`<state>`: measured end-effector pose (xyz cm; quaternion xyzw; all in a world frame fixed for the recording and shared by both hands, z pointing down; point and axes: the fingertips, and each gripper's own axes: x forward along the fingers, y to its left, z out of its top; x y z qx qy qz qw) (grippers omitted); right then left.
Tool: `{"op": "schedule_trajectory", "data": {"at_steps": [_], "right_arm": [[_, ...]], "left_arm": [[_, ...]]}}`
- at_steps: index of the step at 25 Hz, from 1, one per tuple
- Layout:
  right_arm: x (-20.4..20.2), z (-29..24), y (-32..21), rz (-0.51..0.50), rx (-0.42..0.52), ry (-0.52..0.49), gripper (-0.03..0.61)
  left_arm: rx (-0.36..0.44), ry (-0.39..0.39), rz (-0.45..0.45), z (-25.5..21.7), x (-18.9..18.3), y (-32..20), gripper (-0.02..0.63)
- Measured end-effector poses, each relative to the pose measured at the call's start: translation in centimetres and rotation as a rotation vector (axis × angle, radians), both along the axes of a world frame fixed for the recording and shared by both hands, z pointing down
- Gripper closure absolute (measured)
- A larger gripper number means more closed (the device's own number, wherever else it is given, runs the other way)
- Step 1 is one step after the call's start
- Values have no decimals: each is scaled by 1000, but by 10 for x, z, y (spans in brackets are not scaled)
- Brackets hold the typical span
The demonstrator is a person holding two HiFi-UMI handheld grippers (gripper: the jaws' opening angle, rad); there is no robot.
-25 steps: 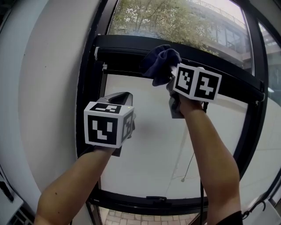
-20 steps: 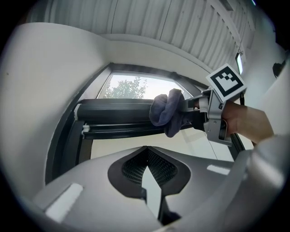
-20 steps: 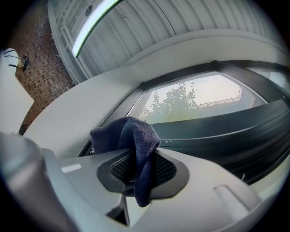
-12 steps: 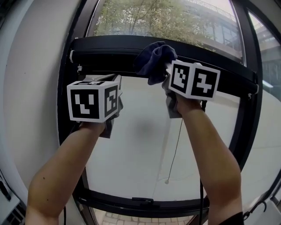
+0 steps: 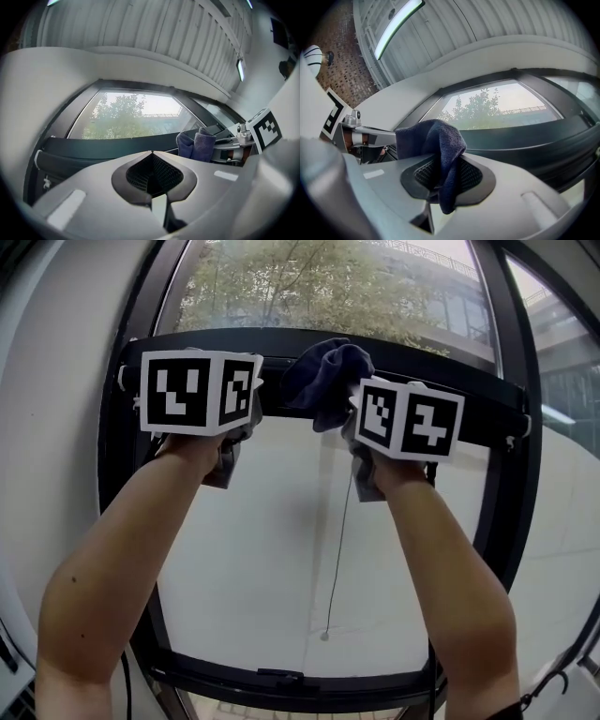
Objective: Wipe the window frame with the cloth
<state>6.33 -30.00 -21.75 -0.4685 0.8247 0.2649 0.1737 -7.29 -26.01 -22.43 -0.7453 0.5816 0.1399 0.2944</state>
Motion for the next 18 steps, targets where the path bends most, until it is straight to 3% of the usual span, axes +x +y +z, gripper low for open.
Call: {"op": "schedule_trajectory", "data": {"at_steps": [8, 12, 18], "right_arm": [[60, -2, -1, 18, 1, -19, 497], [66, 0, -3, 31, -8, -24, 497], [103, 3, -8, 57, -12, -15, 497]], "left_arm": [[-23, -68, 5, -4, 65, 0, 620], [-41, -88, 13, 0, 75, -8, 620], [-79, -71, 20, 8, 106, -27, 620]]}}
